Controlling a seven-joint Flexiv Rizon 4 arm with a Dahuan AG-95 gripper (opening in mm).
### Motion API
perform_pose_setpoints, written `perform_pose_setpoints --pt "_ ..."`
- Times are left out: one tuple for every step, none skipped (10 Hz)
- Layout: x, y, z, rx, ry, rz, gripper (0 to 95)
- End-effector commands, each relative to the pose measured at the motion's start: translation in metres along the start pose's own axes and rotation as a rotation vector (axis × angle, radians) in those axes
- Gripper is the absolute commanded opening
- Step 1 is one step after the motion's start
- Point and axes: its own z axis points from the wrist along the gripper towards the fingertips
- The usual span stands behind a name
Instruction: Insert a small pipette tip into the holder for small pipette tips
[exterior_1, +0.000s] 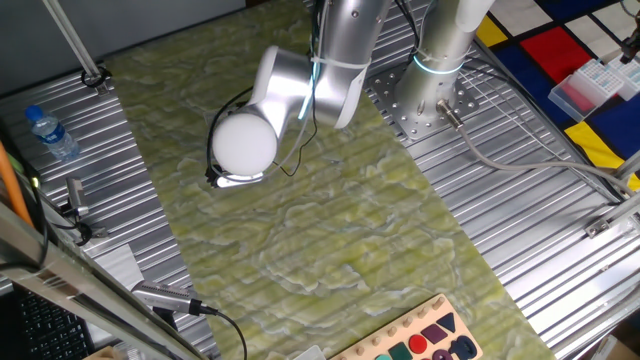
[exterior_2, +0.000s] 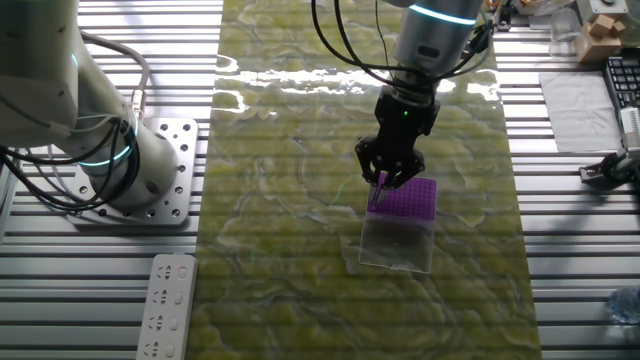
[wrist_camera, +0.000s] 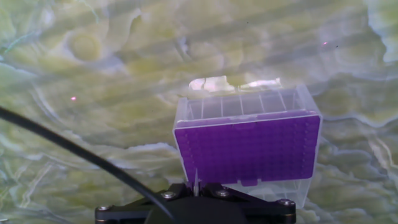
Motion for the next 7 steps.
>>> perform_pose_setpoints --pt "-0.0027 -0.001 -0.0008 -0.002 0.0 0.005 0.0" --pt "-0.0043 -0.0013 -0.0013 -0.003 0.001 0.009 0.0" --pt "-0.0056 -0.0015 -0.0016 -0.003 0.001 0.01 0.0" --pt "-0.0066 -0.0017 -0.0018 -0.003 0.001 0.011 0.0" --pt "-0.0074 -0.0019 -0.0021 -0.004 0.001 0.013 0.0" --pt "-0.0077 -0.0019 -0.0022 -0.004 0.001 0.013 0.0" --pt "-0.0083 -0.002 -0.0025 -0.004 0.001 0.015 0.0"
